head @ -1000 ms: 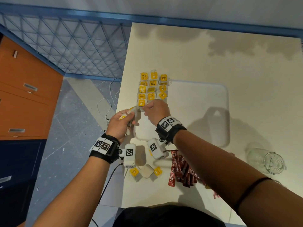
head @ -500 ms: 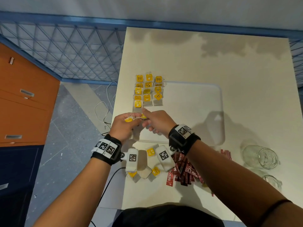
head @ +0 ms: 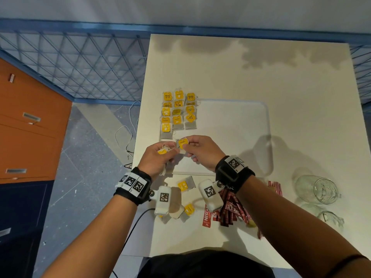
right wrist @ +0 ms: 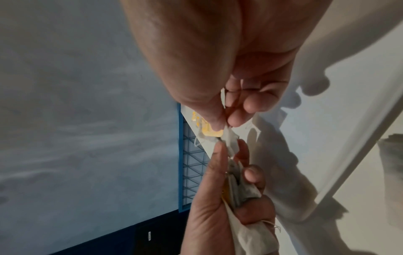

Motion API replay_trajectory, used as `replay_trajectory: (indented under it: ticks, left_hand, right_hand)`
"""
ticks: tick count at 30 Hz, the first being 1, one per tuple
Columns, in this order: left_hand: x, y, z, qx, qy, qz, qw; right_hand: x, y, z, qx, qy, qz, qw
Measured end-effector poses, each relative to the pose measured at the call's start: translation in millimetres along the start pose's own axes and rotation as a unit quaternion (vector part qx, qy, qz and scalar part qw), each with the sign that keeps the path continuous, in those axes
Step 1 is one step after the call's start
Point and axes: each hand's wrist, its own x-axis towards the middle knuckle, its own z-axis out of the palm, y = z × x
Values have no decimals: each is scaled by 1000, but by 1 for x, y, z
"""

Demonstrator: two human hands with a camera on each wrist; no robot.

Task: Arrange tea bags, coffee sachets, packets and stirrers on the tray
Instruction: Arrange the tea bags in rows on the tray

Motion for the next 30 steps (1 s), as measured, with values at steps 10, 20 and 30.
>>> replay_trajectory:
  ticks: [10, 20, 30]
  left_hand:
    - [10, 6, 4, 39, 5, 15, 999]
    - [12, 10, 7, 43, -7, 25, 999]
    - [10, 15, 9, 55, -12, 36, 998]
  right_hand:
    - [7, -6, -1, -60, 43, -40, 996]
    - [8, -6, -6, -54, 55, -71, 994]
    - [5, -12, -10, -43, 69, -91, 993]
